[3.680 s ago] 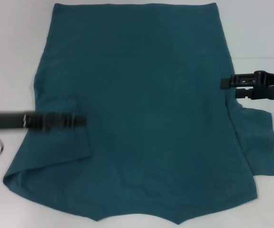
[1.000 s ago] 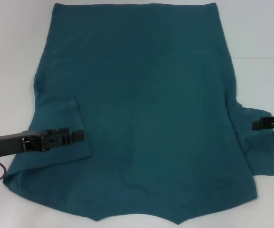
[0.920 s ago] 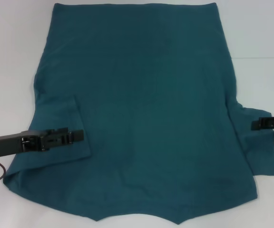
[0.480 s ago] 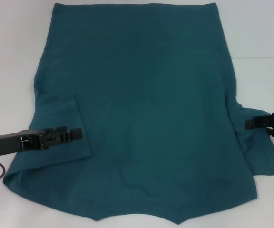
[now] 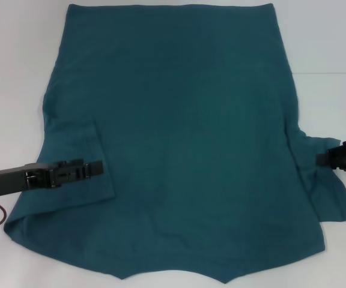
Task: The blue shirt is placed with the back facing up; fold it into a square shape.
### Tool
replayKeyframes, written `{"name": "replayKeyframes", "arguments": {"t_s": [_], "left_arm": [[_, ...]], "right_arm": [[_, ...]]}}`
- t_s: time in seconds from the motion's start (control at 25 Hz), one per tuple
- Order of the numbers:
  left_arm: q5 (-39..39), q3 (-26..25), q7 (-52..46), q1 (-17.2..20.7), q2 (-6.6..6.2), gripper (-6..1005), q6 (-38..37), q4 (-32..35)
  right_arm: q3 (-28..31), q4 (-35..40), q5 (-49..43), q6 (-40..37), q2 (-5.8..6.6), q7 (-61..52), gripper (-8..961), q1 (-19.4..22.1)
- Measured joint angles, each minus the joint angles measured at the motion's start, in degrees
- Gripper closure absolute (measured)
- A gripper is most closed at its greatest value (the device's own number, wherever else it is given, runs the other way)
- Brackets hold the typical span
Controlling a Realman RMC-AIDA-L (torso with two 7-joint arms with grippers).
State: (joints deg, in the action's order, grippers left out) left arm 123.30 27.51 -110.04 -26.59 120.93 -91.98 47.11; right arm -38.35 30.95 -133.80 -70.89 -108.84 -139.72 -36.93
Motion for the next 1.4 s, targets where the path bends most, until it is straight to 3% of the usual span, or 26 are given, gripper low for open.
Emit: {"name": "replayKeyframes", "arguments": {"t_s": [0.24,0.44,0.68,1.0,1.4], "left_arm": [[0.0,0.0,0.0,-0.1,0.0,217,0.2,0.0],[0.0,0.0,0.0,-0.1,0.0,217,0.2,0.0],[0.0,-0.1,-0.1,-0.1,0.0,217,0.1,0.0],[0.0,-0.1,-0.1,0.2,-0.09,218,0.1,0.0],[0.0,-0.2,-0.1,0.3,-0.09,218,0.1,0.0]], "right_arm": [[0.2,0.0,0.0,0.0,0.13,0.0,647,0.0],[0.4,0.1,0.0,0.1,0.31,0.0,888,0.0],[0.2,0.8,-0.1,-0.1,0.58,0.1,953,-0.1],[-0.2,7.1,-6.6,-1.2,0.79,-0.1,946,-0.9],[-0.2,8.2,-16.0,-0.7,1.16,-1.7,937,-4.6]]}}
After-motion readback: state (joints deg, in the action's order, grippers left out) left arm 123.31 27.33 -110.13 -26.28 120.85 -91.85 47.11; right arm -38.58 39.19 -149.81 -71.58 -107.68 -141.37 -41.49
